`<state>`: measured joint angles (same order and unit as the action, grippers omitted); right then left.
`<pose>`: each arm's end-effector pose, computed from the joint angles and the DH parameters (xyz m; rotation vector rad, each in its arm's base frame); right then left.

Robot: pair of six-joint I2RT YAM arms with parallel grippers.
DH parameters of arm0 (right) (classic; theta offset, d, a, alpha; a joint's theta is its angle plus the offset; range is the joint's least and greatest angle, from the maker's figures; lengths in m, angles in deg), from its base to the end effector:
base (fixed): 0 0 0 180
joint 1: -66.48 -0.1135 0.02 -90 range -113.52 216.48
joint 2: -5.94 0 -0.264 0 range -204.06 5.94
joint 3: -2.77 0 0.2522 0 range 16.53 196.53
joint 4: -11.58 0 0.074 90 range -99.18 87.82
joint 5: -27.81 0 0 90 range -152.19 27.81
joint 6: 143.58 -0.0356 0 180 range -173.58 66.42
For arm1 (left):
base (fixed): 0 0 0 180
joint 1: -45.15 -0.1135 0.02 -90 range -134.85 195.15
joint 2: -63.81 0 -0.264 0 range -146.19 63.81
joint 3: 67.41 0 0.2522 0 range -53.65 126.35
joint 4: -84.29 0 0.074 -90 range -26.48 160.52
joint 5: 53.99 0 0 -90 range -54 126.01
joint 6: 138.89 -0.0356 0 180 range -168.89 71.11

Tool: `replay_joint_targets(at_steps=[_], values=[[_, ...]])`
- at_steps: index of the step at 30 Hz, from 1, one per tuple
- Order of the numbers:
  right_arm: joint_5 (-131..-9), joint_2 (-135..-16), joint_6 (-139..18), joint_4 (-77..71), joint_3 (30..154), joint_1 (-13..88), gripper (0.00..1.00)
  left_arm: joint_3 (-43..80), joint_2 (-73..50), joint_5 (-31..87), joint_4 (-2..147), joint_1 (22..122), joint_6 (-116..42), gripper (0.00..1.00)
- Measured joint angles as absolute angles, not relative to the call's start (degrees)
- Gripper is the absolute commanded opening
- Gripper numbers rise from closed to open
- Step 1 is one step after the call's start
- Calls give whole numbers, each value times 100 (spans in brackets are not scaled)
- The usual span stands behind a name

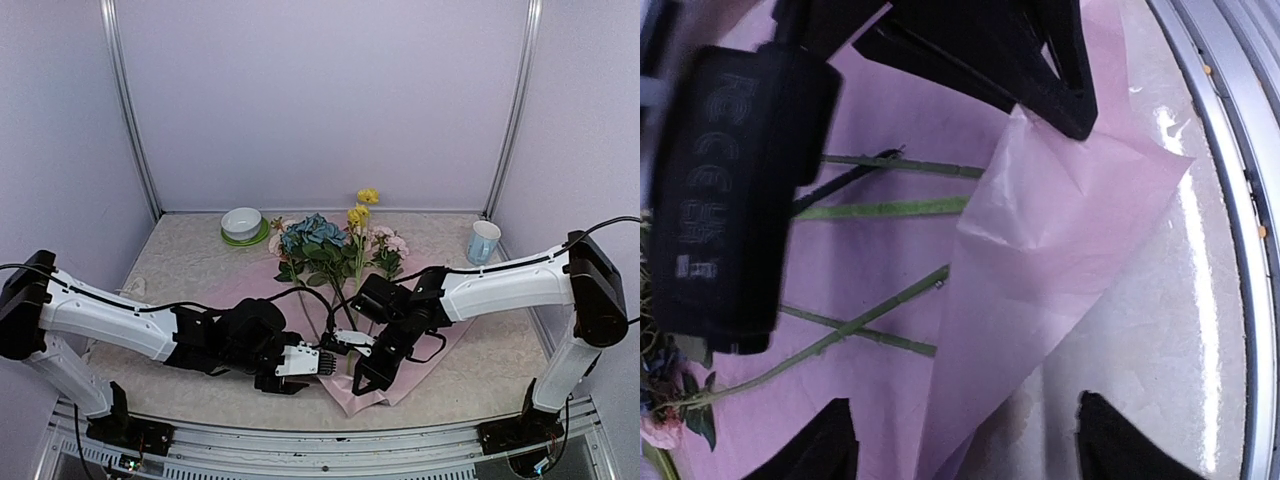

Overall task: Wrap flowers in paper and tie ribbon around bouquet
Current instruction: Pass from the right arm to the left

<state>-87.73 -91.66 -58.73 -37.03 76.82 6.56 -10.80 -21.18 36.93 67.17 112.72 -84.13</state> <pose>0.1464 0.2834 0.1734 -1.4784 2.6214 0.8286 0.1133 -0.2731 0.1784 1.8548 1.4904 -0.2527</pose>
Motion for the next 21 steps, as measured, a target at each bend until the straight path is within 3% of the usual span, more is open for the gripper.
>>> replay_joint_targets(at_steps=[4,5,8,10,13,21], values=[[-8959,-9166,-5831,-3696,7682,752,0,-936,-2466,3617,6704,11281,-8389,0],[-8985,-9166,-5825,-3696,7682,776,7,-925,-2481,3540,6693,11281,-8367,0],[-9040,-9162,-5805,-3692,7678,824,50,-912,-2473,3357,6713,11268,-8238,0],[-9073,-9090,-5796,-3646,7632,912,64,-914,-2466,3162,6717,11207,-8063,0],[-9204,-8624,-5801,-3521,7405,1250,99,-960,-2414,2736,6828,10936,-7679,0],[-9584,-6465,-6115,-2293,6450,1843,100,-1566,-2162,1569,7659,9972,-6426,0]])
